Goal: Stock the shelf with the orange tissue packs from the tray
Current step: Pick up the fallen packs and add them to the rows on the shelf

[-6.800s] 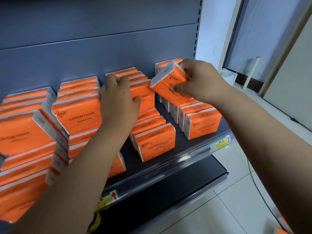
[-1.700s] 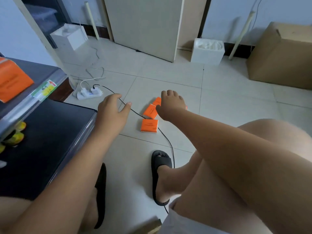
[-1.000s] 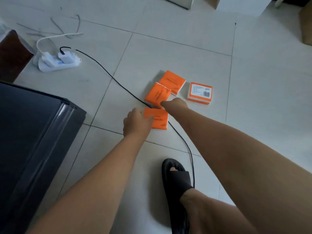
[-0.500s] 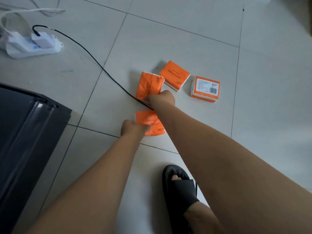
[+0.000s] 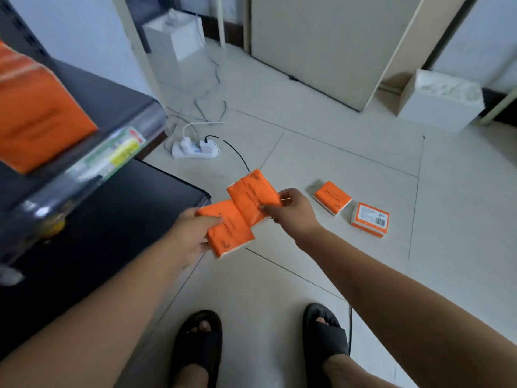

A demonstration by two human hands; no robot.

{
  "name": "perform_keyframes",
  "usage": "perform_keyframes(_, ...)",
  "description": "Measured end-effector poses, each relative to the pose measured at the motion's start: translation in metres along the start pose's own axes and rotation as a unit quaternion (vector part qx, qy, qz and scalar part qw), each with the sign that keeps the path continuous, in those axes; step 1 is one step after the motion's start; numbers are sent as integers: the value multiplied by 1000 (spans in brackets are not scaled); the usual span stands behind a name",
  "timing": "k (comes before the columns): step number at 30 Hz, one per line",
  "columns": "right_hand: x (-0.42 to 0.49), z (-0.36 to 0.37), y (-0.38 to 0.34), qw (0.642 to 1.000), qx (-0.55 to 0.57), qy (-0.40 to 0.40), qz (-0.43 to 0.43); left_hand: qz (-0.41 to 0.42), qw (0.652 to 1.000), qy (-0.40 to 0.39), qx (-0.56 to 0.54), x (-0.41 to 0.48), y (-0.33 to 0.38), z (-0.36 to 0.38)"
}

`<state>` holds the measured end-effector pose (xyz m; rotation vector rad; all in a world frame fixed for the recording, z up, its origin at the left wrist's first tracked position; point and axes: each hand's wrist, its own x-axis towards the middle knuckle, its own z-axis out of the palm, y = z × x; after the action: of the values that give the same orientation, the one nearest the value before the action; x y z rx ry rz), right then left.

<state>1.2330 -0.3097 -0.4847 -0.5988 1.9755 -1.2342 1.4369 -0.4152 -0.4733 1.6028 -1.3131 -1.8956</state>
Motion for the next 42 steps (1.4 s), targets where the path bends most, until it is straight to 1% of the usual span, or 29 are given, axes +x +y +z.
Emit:
perform_keyframes(2, -29, -9, -43, 998, 6, -18, -62, 79, 995, 22, 51, -42, 34, -20)
perform_keyframes(3, -43, -16, -64, 996, 15, -27, -88, 106, 992, 33, 64, -64, 52, -30)
perform_keyframes(8, -116, -39, -156, 978, 30, -82, -192, 242, 966, 63, 72, -178, 129, -71)
perform_keyframes(12, -154, -33, -208, 965, 43, -108, -234, 344, 928, 126, 75, -231, 148, -101)
perform_keyframes(15, -171, -15, -239, 956, 54, -147, -249, 420, 887, 179, 66, -254, 150, -128)
perform_keyframes(17, -181, 1, -254, 949, 49, -173, -259, 453, 864, 207, 77, -266, 155, -143)
perform_keyframes(20, -188, 21, -263, 948, 68, -183, -251, 471, 847, 223, 107, -279, 177, -160)
perform_keyframes(24, -190, 45, -271, 943, 78, -209, -246, 443, 836, 249, 208, -296, 195, -179)
perform_keyframes(28, -188, 86, -266, 940, 97, -221, -242, 395, 850, 275, 217, -304, 183, -204)
perform_keyframes(31, -181, 126, -274, 931, 91, -234, -263, 372, 852, 283, 236, -299, 169, -227)
perform_keyframes(35, -171, 163, -307, 917, 108, -261, -281, 382, 844, 313, 209, -290, 169, -251)
perform_keyframes(40, -148, 191, -351, 894, 190, -277, -295, 435, 814, 352, 157, -276, 186, -261)
perform_keyframes(42, -133, 196, -362, 890, 165, -273, -326, 439, 812, 356, 147, -269, 193, -262)
